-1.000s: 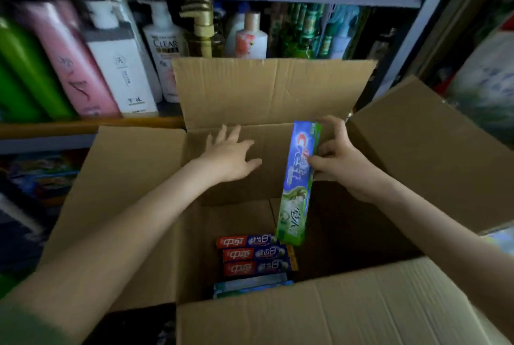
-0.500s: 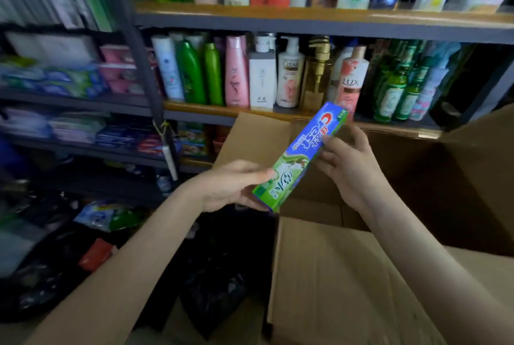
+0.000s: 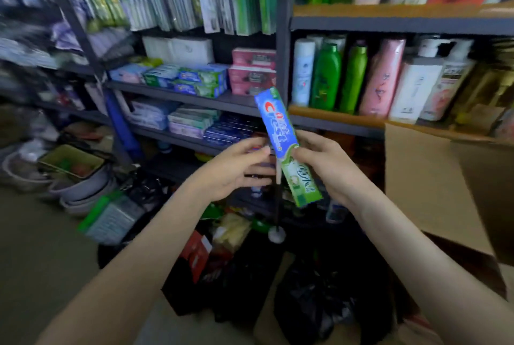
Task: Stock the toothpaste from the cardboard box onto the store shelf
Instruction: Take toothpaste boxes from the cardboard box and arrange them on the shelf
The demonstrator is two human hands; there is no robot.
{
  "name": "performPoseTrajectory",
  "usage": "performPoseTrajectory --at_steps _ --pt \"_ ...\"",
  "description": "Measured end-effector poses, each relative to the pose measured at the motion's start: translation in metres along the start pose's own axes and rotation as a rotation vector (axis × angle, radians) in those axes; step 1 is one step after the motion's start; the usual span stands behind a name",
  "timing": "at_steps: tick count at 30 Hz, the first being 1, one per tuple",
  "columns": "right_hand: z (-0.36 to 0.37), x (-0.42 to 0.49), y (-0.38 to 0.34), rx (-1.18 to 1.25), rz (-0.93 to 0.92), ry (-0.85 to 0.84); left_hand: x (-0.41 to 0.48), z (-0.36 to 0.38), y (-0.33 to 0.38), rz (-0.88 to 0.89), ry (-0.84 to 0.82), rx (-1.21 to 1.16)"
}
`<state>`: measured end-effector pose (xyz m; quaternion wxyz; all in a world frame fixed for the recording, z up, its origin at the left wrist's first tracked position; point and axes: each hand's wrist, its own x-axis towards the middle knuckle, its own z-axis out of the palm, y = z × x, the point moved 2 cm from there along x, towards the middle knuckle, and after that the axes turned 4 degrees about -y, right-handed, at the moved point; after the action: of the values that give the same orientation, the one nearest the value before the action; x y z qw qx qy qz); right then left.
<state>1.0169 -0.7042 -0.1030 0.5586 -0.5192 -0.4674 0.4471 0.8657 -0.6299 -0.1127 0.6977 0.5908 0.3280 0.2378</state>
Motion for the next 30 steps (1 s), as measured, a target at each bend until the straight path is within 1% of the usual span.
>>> performPoseTrajectory --at_steps 2,4,7,8,11,13,15,17,19,21,23,24,26,28,30 --pt "0.028 0.024 0.002 -0.028 -0.007 -0.052 0.006 -0.04 0.011 0.029 0.066 -0.086" --pt "0.049 0.048 0.003 -0.092 -0.035 -0.112 0.015 -0.072 0.019 0.058 0.093 -0.125" --pt "0.066 0.088 0.006 -0.199 -0.041 -0.129 0.033 -0.108 0.022 0.086 0.124 -0.171" --pt "0.067 0.103 0.008 -0.274 -0.041 -0.118 0.041 -0.119 0.022 0.087 0.151 -0.208" --pt "0.068 0.149 0.014 -0.61 -0.009 -0.133 0.066 -0.156 0.024 0.095 0.282 -0.354" --pt "0.069 0.178 0.016 -0.759 0.024 -0.107 0.08 -0.185 0.027 0.109 0.385 -0.446" --pt "0.075 0.209 0.017 -0.767 0.007 -0.043 0.092 -0.212 0.035 0.118 0.441 -0.498" --pt "0.09 0.239 0.018 -0.722 -0.015 -0.011 0.103 -0.236 0.042 0.119 0.458 -0.549" --pt "0.106 0.27 0.02 -0.662 -0.028 0.011 0.117 -0.261 0.048 0.135 0.471 -0.549" --pt "0.121 0.301 0.022 -0.658 -0.046 0.052 0.133 -0.293 0.051 0.162 0.492 -0.537" --pt "0.133 0.332 0.025 -0.665 -0.057 0.109 0.155 -0.333 0.051 0.178 0.544 -0.464" --pt "0.138 0.346 0.027 -0.665 -0.058 0.142 0.168 -0.353 0.052 0.181 0.581 -0.367" --pt "0.147 0.376 0.03 -0.696 -0.054 0.21 0.196 -0.388 0.056 0.207 0.632 -0.075" --pt "0.154 0.405 0.036 -0.696 -0.02 0.292 0.231 -0.42 0.059 0.203 0.625 0.209" --pt "0.161 0.433 0.043 -0.675 0.017 0.368 0.263 -0.445 0.065 0.168 0.597 0.373"
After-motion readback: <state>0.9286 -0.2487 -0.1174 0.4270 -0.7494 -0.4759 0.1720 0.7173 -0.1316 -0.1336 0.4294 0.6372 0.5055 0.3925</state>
